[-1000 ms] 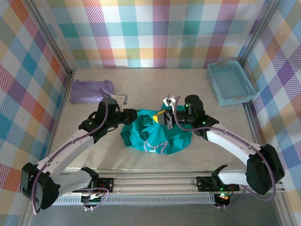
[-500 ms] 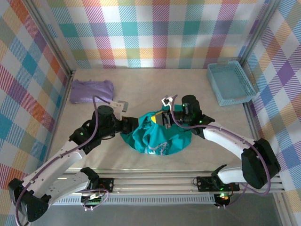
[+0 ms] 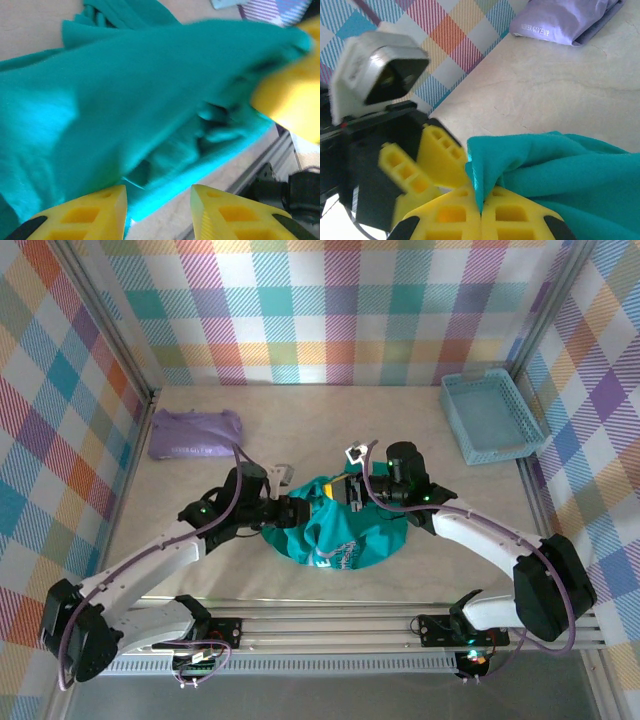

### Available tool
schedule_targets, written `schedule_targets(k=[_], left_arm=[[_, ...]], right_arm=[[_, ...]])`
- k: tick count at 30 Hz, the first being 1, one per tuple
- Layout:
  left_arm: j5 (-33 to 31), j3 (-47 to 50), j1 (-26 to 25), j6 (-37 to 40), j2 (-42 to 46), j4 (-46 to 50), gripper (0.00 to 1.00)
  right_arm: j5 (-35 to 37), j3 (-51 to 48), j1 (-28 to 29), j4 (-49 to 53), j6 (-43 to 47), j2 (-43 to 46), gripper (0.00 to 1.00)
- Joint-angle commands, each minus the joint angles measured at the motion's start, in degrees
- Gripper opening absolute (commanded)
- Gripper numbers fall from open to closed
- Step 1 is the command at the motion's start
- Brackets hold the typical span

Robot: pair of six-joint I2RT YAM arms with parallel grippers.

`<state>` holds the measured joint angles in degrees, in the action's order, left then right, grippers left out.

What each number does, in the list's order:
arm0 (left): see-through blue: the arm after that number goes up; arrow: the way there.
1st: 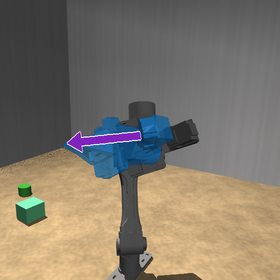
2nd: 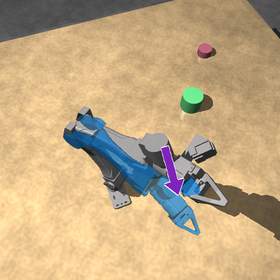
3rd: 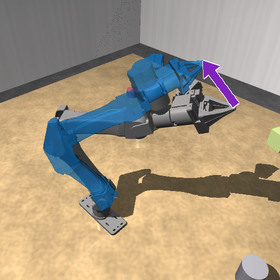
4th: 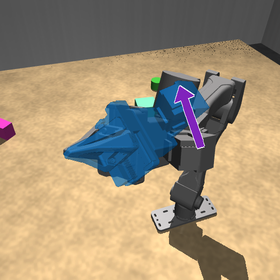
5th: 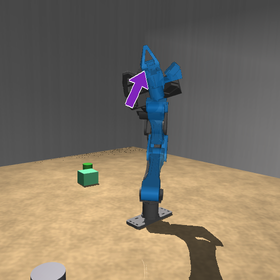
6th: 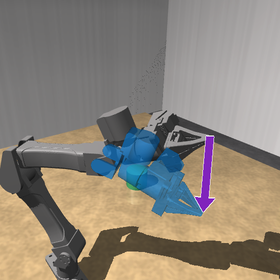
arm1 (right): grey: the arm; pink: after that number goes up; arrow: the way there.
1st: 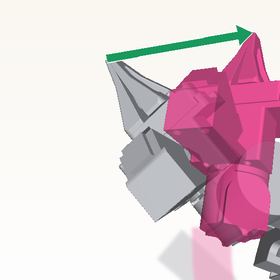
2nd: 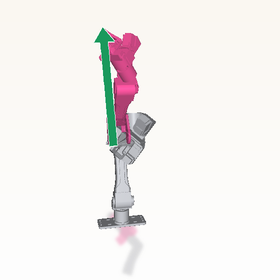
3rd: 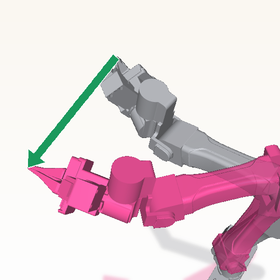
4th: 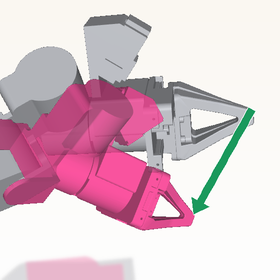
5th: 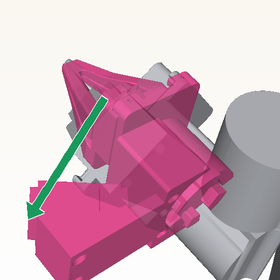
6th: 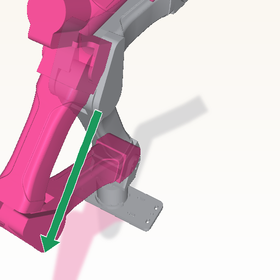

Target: Fold the inside-out t-shirt

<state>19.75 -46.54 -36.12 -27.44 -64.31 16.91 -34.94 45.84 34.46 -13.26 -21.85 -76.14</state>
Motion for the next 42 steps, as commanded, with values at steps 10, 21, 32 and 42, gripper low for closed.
schedule_targets(k=[10,21,32,42], left_arm=[[4.26,-2.07,2.15,-4.19,-7.33,-7.67,0.47],[-4.45,-2.98,2.10,-0.05,-9.29,-6.27,0.41],[1.39,-8.93,1.96,10.39,-16.64,-2.85,0.60],[16.36,-11.17,1.69,10.23,-21.60,-8.30,0.47]], right_arm=[[-0.39,1.08,-0.27,-0.89,0.75,1.48,0.00],[-7.12,1.59,-0.29,0.18,4.76,1.29,0.00],[-9.83,3.26,-0.42,5.68,10.33,2.75,0.00],[-4.38,3.67,-1.72,9.95,11.51,4.51,0.00]])
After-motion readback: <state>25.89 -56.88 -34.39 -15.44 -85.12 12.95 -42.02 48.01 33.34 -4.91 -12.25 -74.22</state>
